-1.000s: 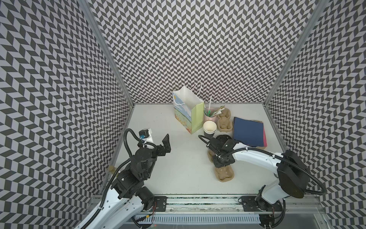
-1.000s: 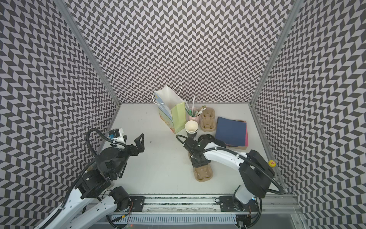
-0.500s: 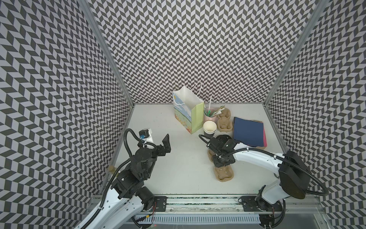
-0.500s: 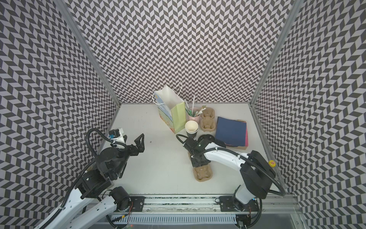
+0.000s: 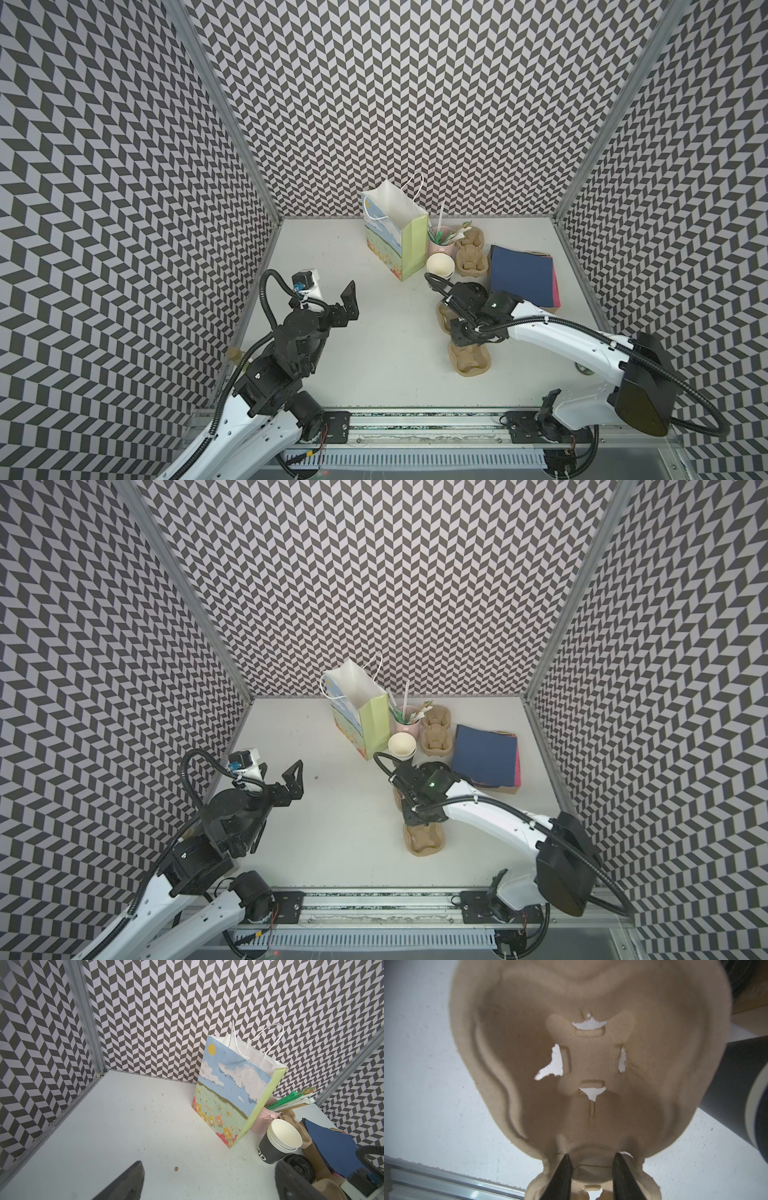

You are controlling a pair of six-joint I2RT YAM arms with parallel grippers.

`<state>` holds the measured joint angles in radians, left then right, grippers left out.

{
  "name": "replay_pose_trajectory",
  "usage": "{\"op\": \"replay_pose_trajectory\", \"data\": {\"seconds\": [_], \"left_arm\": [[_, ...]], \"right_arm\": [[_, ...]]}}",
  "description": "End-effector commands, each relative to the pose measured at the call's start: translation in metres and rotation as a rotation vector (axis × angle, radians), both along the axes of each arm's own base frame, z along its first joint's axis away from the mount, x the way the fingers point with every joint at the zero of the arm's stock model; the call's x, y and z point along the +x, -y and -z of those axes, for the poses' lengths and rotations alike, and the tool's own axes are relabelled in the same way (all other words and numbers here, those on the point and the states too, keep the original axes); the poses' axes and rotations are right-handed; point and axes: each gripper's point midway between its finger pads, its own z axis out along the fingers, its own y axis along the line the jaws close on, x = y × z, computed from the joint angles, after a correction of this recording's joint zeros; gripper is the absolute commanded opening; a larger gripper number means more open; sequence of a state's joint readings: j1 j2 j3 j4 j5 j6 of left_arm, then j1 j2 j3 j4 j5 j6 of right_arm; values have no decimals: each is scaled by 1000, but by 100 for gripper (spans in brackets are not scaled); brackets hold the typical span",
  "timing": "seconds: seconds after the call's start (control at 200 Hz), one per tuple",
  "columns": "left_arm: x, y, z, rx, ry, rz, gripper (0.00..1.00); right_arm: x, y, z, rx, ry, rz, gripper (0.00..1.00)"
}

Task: Pack the takeout coffee
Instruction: 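Reach the left gripper to the gift bag's handle while the right holds the carrier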

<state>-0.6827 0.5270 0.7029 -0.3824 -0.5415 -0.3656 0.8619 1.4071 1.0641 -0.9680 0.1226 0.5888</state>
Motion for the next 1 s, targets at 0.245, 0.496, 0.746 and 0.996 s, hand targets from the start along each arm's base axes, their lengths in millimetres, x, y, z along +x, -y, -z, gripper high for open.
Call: {"op": "replay_pose_trajectory", "data": {"seconds": [0.245,0.496,0.746,0.996], "left_arm": [[41,33,-34,-143,-29,97,99],[106,48,-58,-272,-83,89,97],[172,64,-52,-311,-172,88,95],[210,70,-36,-320,-213,64,84]], "right_arm": [[3,4,-43,88,106,32,31],[1,8,-53,107,130,36,31],[-1,5,-64,151,147,28,31],[-1,7,-68,152,158,27,31]]}}
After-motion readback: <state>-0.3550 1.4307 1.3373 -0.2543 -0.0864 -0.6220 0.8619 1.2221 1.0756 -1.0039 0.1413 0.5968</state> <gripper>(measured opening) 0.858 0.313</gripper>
